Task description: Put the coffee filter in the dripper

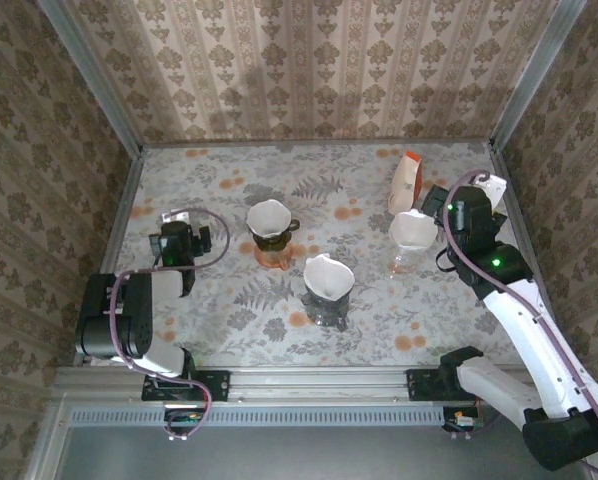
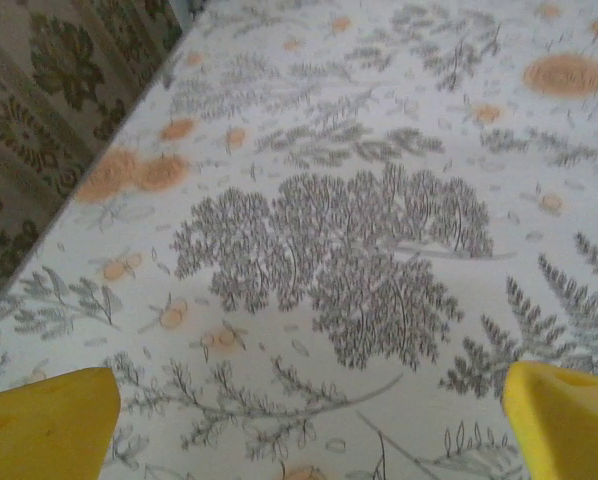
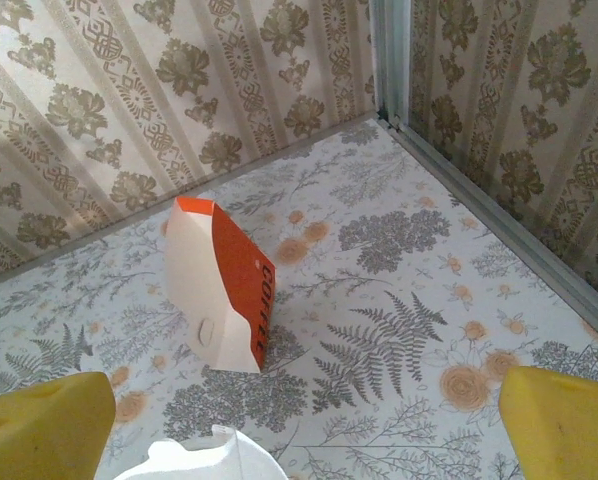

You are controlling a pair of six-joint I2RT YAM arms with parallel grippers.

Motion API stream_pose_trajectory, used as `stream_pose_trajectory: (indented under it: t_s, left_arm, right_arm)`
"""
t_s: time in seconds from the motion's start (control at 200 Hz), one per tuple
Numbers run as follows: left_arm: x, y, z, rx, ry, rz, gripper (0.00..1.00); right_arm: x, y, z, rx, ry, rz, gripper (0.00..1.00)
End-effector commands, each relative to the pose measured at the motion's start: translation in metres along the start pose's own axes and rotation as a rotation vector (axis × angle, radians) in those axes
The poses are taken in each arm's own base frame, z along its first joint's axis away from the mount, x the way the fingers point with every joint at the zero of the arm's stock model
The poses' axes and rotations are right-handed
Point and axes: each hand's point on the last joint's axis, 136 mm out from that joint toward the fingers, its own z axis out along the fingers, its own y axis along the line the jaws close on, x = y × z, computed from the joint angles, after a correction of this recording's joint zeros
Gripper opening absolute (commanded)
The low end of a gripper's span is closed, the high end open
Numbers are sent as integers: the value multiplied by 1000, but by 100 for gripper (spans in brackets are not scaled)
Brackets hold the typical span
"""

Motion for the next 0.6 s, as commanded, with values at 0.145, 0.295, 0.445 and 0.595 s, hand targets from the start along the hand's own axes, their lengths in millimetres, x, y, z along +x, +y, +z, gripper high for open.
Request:
stream_pose_trajectory:
  t_s: [0.145,0.295,0.445,0.595]
  left_arm:
    - [-14,-10,-6,56,-148,16,100]
    - [-15,-7,-3,57,-151,7,100]
    - [-15,-7,-4,53,-151,8,100]
    - [-15,-8,-4,58,-155,15,100]
  right_arm:
    - [2,-11,3,30,-20,-6,100]
    - [1,-23,5,80,-30,4,100]
    - [1,-41,18,148,-57,-5,100]
    - [18,-57,47,206,-65,-85,100]
